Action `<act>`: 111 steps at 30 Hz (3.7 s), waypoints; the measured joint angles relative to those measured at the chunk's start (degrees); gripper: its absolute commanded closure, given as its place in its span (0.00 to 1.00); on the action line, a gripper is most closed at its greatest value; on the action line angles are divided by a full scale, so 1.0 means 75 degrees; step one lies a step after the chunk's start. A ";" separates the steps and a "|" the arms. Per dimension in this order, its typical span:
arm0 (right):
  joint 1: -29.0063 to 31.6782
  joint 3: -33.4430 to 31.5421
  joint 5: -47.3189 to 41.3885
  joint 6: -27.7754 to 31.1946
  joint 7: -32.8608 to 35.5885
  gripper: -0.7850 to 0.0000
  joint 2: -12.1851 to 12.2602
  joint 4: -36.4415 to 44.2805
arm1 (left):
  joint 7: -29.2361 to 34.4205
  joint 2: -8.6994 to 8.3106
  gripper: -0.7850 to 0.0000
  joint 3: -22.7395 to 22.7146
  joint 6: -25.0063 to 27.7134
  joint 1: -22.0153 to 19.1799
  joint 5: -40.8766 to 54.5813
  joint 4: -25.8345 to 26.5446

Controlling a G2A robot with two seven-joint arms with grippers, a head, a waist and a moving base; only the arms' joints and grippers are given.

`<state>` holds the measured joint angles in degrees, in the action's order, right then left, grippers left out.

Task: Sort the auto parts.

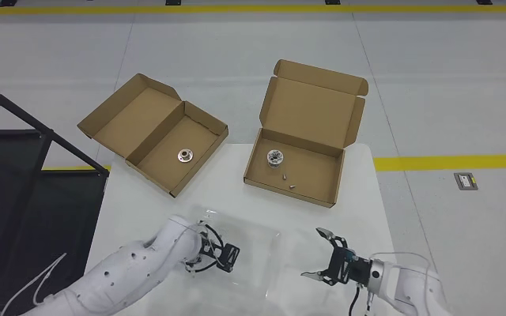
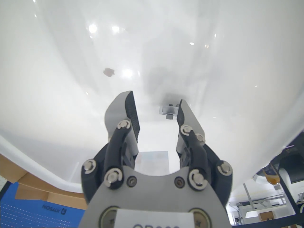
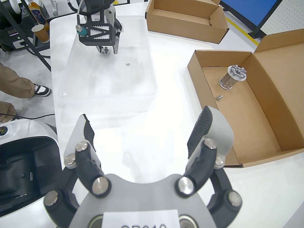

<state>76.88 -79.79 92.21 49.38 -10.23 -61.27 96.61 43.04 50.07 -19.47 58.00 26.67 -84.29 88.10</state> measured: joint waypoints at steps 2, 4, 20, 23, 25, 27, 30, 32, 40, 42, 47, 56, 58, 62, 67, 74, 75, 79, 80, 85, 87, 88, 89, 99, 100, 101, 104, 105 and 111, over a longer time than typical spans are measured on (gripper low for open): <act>-0.0006 0.0002 -0.0008 -0.0012 -0.0018 0.00 0.0011 -0.0015 | -0.0079 -0.0077 0.23 0.0345 0.0000 -0.0236 -0.0101 0.0033; -0.0010 0.0006 -0.0021 -0.0018 -0.0034 0.00 0.0022 -0.0029 | -0.0153 -0.0147 0.23 0.0726 0.0000 -0.0511 -0.0116 0.0037; 0.0067 -0.0019 -0.0078 -0.0127 -0.0157 0.00 0.0109 -0.0098 | -0.0323 -0.0230 0.20 0.1298 0.0000 -0.0751 -0.0582 0.0277; 0.0089 -0.0031 -0.0081 -0.0142 -0.0185 0.00 0.0127 -0.0103 | -0.0270 -0.0148 0.21 0.1298 0.0000 -0.0638 -0.0741 0.0229; 0.0104 -0.0041 -0.0082 -0.0150 -0.0202 0.00 0.0139 -0.0116 | -0.0198 -0.0090 0.23 0.1298 0.0000 -0.0582 -0.0865 0.0172; 0.0111 -0.0050 -0.0088 -0.0154 -0.0217 0.00 0.0150 -0.0125 | -0.0120 -0.0043 0.25 0.1298 0.0000 -0.0551 -0.0964 0.0125; 0.0123 -0.0056 -0.0090 -0.0165 -0.0244 0.00 0.0166 -0.0135 | -0.0090 0.0027 0.29 0.1298 0.0000 -0.0540 -0.1029 0.0059; 0.0127 -0.0063 -0.0087 -0.0165 -0.0266 0.00 0.0178 -0.0146 | -0.0055 0.0066 0.29 0.1298 0.0000 -0.0544 -0.1116 0.0026; 0.0112 -0.0061 -0.0105 -0.0169 -0.0333 0.00 0.0218 -0.0198 | 0.0104 0.0178 0.23 0.1298 0.0000 -0.0507 -0.1197 -0.0123; 0.0106 -0.0058 -0.0114 -0.0183 -0.0345 0.00 0.0225 -0.0215 | 0.0122 0.0194 0.23 0.1298 0.0000 -0.0510 -0.1181 -0.0137; 0.0077 -0.0041 -0.0143 -0.0187 -0.0335 0.00 0.0246 -0.0240 | 0.0218 0.0207 0.24 0.1298 0.0000 -0.0511 -0.1184 -0.0120; 0.0014 0.0027 -0.0208 -0.0213 -0.0308 0.00 0.0271 -0.0274 | 0.0434 0.0271 0.24 0.1298 0.0000 -0.0425 -0.1376 -0.0225; 0.0001 0.0040 -0.0216 -0.0214 -0.0312 0.00 0.0278 -0.0292 | 0.0432 0.0294 0.25 0.1298 0.0000 -0.0472 -0.1378 -0.0229; -0.0018 0.0059 -0.0232 -0.0245 -0.0330 0.00 0.0289 -0.0320 | 0.0432 0.0334 0.25 0.1298 0.0000 -0.0592 -0.1399 -0.0242; -0.0041 0.0069 -0.0261 -0.0253 -0.0352 0.00 0.0307 -0.0354 | 0.0421 0.0391 0.24 0.1298 0.0000 -0.0716 -0.1383 -0.0270; -0.0078 0.0108 -0.0282 -0.0266 -0.0362 0.00 0.0328 -0.0395 | 0.0251 0.0469 0.22 0.1298 0.0000 -0.0828 -0.1288 -0.0332; -0.0080 0.0113 -0.0284 -0.0269 -0.0362 0.00 0.0330 -0.0397 | 0.0171 0.0475 0.22 0.1298 0.0000 -0.0865 -0.1222 -0.0337; -0.0087 0.0133 -0.0305 -0.0283 -0.0347 0.00 0.0342 -0.0398 | 0.0024 0.0471 0.27 0.1298 0.0000 -0.0968 -0.1115 -0.0398; -0.0091 0.0140 -0.0310 -0.0288 -0.0344 0.00 0.0344 -0.0399 | 0.0009 0.0465 0.29 0.1298 0.0000 -0.0958 -0.1087 -0.0414; -0.0141 0.0207 -0.0341 -0.0293 -0.0317 0.00 0.0351 -0.0413 | 0.0071 0.0404 0.30 0.1298 0.0000 -0.1042 -0.1098 -0.0369; -0.0158 0.0227 -0.0345 -0.0295 -0.0305 0.00 0.0354 -0.0418 | 0.0139 0.0384 0.30 0.1298 0.0000 -0.1047 -0.1097 -0.0369; -0.0167 0.0235 -0.0346 -0.0298 -0.0299 0.00 0.0356 -0.0421 | 0.0160 0.0376 0.30 0.1298 0.0000 -0.1014 -0.1082 -0.0361; -0.0171 0.0240 -0.0346 -0.0304 -0.0294 0.00 0.0359 -0.0423 | 0.0177 0.0372 0.33 0.1298 0.0000 -0.0991 -0.1082 -0.0347; -0.0120 0.0228 -0.0399 -0.0383 -0.0260 0.00 0.0390 -0.0441 | 0.0422 0.0429 0.35 0.1298 0.0000 -0.0763 -0.1417 -0.0370; -0.0108 0.0221 -0.0406 -0.0394 -0.0257 0.00 0.0394 -0.0434 | 0.0427 0.0456 0.35 0.1298 0.0000 -0.0742 -0.1498 -0.0405; -0.0099 0.0215 -0.0409 -0.0399 -0.0257 0.00 0.0398 -0.0426 | 0.0408 0.0476 0.35 0.1298 0.0000 -0.0728 -0.1513 -0.0420; -0.0069 0.0192 -0.0412 -0.0415 -0.0257 0.00 0.0411 -0.0404 | 0.0323 0.0530 0.35 0.1298 0.0000 -0.0718 -0.1482 -0.0432; -0.0058 0.0185 -0.0415 -0.0424 -0.0259 0.00 0.0416 -0.0396 | 0.0277 0.0546 0.34 0.1298 0.0000 -0.0716 -0.1448 -0.0426; -0.0054 0.0180 -0.0432 -0.0432 -0.0262 0.00 0.0433 -0.0387 | -0.0096 0.0580 0.29 0.1298 0.0000 -0.0760 -0.1233 -0.0331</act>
<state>76.48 -78.45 88.98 46.13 -12.19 -58.02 93.71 42.32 54.42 -9.74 58.00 20.97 -93.53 85.61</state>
